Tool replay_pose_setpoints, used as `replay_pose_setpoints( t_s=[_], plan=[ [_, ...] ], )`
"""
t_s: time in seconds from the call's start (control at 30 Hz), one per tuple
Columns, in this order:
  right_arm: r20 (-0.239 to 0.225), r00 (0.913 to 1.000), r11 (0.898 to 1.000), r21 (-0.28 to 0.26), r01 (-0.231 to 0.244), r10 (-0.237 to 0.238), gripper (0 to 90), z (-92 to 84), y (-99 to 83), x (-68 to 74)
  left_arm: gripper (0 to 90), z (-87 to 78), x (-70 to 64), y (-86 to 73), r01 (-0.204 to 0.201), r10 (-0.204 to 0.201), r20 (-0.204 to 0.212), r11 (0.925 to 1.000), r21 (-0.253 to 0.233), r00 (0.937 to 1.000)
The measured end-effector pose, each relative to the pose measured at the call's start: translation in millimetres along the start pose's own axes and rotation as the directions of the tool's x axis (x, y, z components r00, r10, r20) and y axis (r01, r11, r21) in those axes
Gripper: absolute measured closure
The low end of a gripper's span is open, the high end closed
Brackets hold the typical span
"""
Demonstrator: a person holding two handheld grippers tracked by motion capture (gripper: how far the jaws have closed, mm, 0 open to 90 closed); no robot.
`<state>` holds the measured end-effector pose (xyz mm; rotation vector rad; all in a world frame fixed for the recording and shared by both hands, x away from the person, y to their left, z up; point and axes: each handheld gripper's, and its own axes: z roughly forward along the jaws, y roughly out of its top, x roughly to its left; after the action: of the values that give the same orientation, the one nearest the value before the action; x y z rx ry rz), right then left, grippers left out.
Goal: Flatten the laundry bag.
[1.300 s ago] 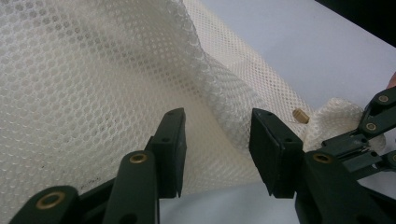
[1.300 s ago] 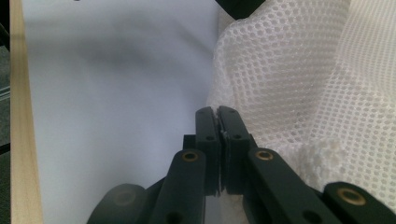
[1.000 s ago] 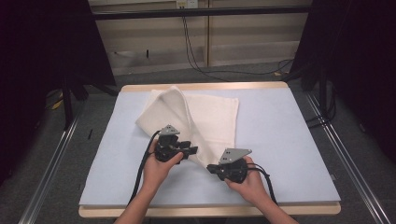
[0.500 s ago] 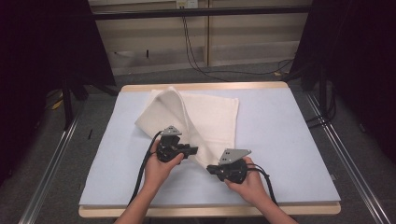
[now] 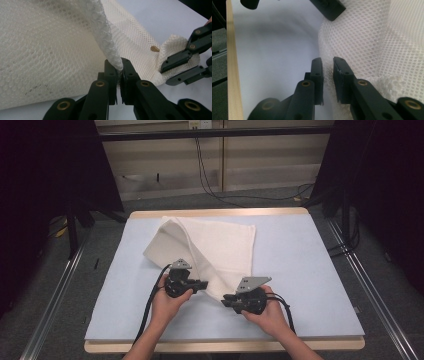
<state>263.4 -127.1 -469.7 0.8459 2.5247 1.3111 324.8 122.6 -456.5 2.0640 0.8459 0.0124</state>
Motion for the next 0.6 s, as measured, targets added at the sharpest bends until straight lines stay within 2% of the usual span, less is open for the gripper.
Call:
replay_pose_setpoints(
  t_s=[0.07,0.13,0.23,0.3,0.43,0.47,0.6],
  plan=[
    [-0.007,1.0000,1.000,-0.001,-0.004,0.004,73.0,-1.4,1.4,-0.9,85.6,-0.5,-0.7,-0.7,0.000,0.000,-0.006,1.0000,-0.001,1.0000],
    [-0.002,0.9998,1.000,-0.023,-0.021,0.021,66.7,-8.8,6.1,-5.2,85.6,-2.4,-0.7,-1.7,-0.006,0.006,-0.012,1.0000,-0.003,0.9999],
    [-0.007,0.9994,0.998,-0.046,-0.035,0.034,62.6,-14.5,8.6,-9.5,85.6,-3.8,-1.4,-3.4,-0.010,0.010,-0.021,0.9999,-0.010,0.9997],
    [0.011,0.9991,0.997,-0.066,-0.041,0.042,59.8,-23.4,11.1,-16.0,85.6,-4.4,-2.7,-4.4,-0.014,0.014,-0.026,0.9999,-0.008,0.9996],
    [0.031,0.9971,0.994,-0.087,-0.067,0.070,54.8,-29.7,11.2,-24.8,85.6,-4.6,-3.1,-5.2,-0.016,0.015,-0.033,0.9999,-0.003,0.9993],
    [0.057,0.9947,0.993,-0.083,-0.081,0.086,53.5,-31.6,9.4,-30.5,85.6,-4.9,-3.3,-6.1,-0.007,0.007,-0.028,1.0000,-0.003,0.9996],
    [0.075,0.9919,0.992,-0.079,-0.096,0.102,53.1,-31.6,5.9,-37.2,85.6,-6.8,-4.3,-6.5,-0.012,0.012,-0.030,0.9999,-0.001,0.9995]
  ],
)
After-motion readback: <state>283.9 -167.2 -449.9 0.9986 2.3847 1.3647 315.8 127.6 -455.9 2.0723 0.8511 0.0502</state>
